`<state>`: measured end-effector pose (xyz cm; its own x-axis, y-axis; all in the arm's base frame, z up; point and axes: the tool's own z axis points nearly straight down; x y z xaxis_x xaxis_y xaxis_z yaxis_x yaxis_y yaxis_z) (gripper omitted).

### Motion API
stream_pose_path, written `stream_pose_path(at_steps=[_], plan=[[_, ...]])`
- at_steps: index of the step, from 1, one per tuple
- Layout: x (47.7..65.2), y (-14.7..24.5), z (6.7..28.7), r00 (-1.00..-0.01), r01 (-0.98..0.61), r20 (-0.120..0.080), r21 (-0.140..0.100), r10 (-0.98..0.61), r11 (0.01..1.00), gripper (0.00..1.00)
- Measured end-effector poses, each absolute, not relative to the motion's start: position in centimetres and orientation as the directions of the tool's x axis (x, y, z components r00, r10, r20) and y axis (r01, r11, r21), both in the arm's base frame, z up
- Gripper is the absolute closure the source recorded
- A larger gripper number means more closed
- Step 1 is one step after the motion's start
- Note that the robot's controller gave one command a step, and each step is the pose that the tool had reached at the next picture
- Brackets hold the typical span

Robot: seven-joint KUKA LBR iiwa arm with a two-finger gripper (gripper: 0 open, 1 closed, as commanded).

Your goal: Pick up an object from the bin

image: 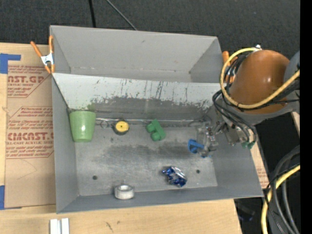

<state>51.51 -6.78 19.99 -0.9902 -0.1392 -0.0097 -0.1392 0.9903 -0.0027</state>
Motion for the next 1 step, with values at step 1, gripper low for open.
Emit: stream_pose_path(at_steps=[1], plan=[[49.36, -10.15, 27.46, -0.888, -0.460, -0.005, -0.004, -0.460, 0.888, 1.00]])
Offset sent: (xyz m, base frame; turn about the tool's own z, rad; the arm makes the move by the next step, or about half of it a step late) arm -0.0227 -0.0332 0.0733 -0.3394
